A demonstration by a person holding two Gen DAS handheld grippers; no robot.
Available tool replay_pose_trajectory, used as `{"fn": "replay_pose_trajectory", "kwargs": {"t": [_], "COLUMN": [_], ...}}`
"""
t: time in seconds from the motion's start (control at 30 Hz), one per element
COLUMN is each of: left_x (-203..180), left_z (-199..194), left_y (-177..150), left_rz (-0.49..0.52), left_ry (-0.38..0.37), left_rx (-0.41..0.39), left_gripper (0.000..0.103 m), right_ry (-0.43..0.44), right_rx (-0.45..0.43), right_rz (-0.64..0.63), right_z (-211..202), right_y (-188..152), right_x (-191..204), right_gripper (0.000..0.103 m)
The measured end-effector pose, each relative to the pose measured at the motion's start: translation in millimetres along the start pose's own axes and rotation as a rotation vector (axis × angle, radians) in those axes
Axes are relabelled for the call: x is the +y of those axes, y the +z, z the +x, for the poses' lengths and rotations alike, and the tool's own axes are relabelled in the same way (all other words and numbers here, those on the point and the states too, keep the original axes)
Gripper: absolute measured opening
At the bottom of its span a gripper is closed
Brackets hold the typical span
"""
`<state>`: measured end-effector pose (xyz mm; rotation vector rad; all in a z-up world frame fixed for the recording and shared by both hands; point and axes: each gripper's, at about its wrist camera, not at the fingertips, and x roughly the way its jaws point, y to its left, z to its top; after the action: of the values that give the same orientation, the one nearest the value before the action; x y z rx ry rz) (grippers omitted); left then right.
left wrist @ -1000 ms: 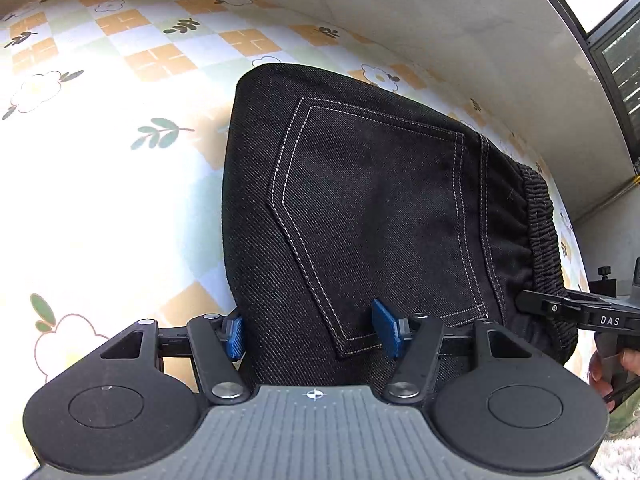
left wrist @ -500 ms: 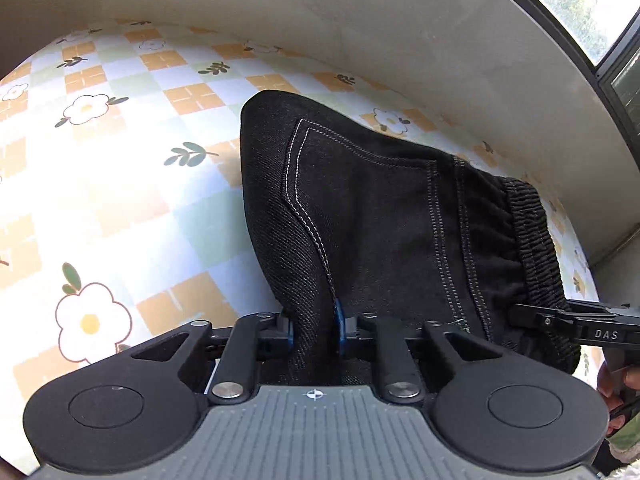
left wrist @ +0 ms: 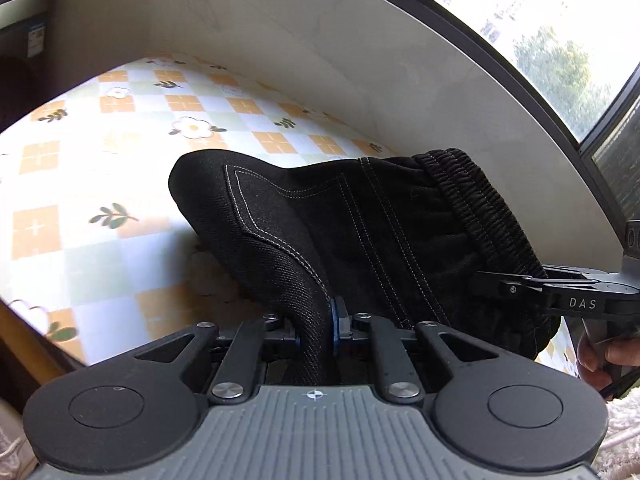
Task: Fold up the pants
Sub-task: 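Close the left gripper on the bundle and lift it with both grippers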
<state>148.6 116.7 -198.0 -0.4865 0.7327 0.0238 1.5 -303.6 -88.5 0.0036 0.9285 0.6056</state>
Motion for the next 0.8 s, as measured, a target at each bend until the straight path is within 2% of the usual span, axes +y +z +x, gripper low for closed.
{"fn": "replay_pose_trajectory", "kwargs": {"t": [0.2, 0.53, 0.67, 0.8], "left_x": [70.1, 202.8, 239.5, 290.9], "left_z": [-95.5, -258.0, -284.4, -293.7], "left_y": [-31.2, -87.9, -104.0, -112.1], "left_rz": [-0.119, -0.309, -0.355, -0.445], "left_ry": [0.098, 0.349, 0.445, 0.501], "left_rx": [-0.118, -0.25, -0.268, -0.269], "left_gripper": [0.013, 0.013, 0.014, 0.014], "right_ry": [0.132, 0.41, 0.484, 0.492], "right_rx": [0.047, 0.115, 0.154, 0.215], "right_rz": [-0.101, -0.341, -0.424, -0.458], "right_z": [47.2, 163.0, 218.4, 271.3], "right_y": [21.1, 35.0, 31.9, 19.5], "right_x": [102.0, 287.4, 346.1, 389.2], "right_gripper": [0.042, 0.041, 0.04, 0.039]}}
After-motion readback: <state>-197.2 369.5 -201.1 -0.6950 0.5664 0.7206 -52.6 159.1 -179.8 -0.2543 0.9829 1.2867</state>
